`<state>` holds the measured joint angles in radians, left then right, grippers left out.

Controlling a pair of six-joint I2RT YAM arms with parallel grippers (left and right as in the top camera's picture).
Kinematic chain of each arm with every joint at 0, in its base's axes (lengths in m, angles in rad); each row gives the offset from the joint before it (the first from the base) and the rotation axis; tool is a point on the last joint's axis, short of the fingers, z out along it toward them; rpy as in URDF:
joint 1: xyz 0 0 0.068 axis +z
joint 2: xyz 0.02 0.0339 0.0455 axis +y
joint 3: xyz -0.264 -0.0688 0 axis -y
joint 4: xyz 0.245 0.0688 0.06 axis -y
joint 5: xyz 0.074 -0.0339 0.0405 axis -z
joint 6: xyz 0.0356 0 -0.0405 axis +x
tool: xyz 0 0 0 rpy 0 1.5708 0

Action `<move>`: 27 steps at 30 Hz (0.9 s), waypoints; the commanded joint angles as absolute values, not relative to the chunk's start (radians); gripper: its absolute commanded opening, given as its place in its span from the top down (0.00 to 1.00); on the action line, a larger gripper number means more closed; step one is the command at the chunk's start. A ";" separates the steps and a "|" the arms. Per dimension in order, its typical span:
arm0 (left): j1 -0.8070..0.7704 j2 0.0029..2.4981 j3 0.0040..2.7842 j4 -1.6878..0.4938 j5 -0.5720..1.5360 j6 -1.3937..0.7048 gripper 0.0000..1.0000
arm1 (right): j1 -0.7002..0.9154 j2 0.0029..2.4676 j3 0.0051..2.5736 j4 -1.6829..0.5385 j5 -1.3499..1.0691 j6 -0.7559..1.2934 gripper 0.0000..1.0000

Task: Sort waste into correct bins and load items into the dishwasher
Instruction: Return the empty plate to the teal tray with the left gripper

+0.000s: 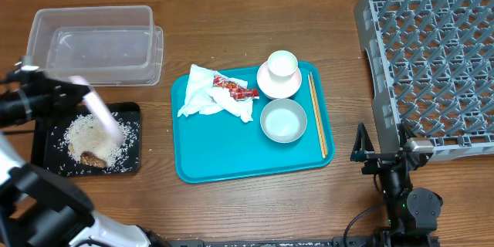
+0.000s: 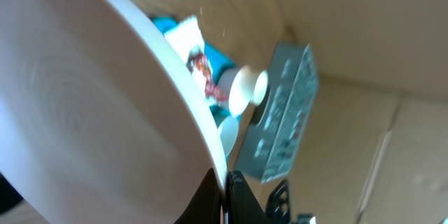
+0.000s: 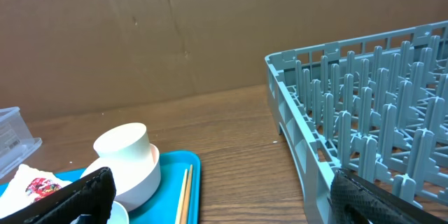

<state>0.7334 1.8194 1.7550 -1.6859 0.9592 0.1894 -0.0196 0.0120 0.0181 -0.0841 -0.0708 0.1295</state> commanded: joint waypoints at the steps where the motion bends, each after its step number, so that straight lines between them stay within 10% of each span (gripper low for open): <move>1: 0.617 1.703 1.757 -1.691 0.870 0.134 0.96 | -0.023 0.003 0.008 -0.081 -0.062 0.123 0.00; 17: -0.314 1.615 1.578 -1.451 0.321 -0.306 0.96 | -0.023 0.003 0.008 -0.081 -0.062 0.123 0.00; 27: -0.633 1.686 1.313 -1.093 0.014 -0.614 0.96 | -0.023 0.003 0.008 -0.081 -0.062 0.123 0.00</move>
